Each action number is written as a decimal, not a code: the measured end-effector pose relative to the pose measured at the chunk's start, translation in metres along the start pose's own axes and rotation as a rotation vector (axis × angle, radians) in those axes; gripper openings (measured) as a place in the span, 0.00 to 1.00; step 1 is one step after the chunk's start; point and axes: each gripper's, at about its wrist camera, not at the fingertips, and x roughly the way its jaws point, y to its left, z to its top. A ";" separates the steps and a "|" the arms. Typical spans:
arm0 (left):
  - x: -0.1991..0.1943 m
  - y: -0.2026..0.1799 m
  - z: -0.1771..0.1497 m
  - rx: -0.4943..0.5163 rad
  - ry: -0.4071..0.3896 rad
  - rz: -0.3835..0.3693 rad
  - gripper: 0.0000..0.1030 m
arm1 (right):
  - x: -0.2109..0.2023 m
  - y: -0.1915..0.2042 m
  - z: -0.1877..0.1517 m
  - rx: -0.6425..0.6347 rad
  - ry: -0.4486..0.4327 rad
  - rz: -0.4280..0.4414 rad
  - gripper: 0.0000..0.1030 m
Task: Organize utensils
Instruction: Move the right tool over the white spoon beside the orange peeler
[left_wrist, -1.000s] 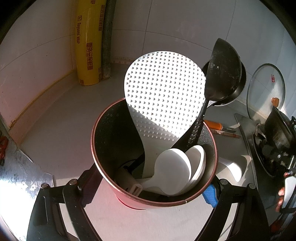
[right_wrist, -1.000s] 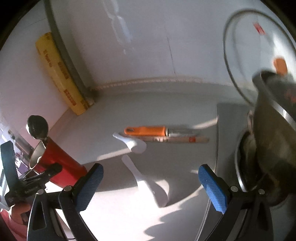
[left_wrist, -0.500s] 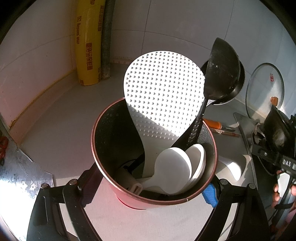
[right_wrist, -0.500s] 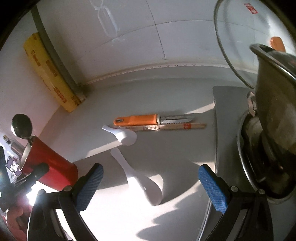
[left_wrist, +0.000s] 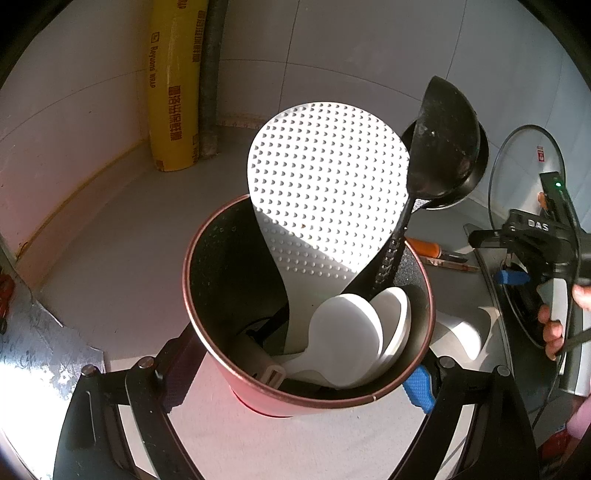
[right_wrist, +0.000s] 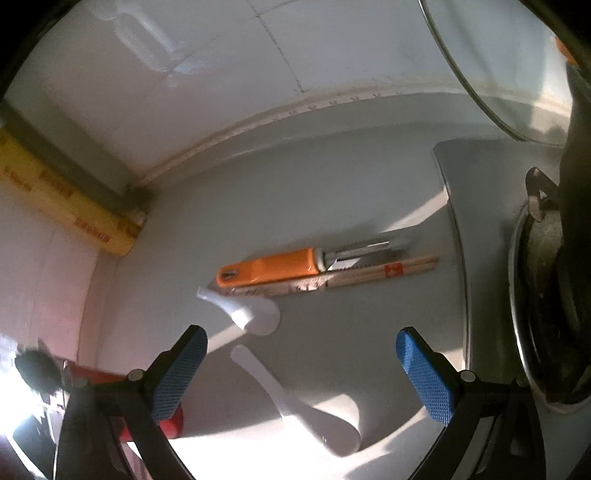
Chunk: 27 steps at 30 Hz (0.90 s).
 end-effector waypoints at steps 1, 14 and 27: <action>0.000 0.000 0.000 0.000 -0.001 0.000 0.89 | 0.003 0.001 0.002 0.004 0.011 -0.012 1.00; 0.000 0.000 -0.001 -0.002 -0.002 -0.003 0.89 | 0.052 0.044 -0.036 -0.313 0.242 -0.141 0.99; 0.000 -0.001 -0.001 -0.001 -0.002 -0.004 0.89 | 0.035 0.033 -0.095 -0.491 0.214 -0.306 0.96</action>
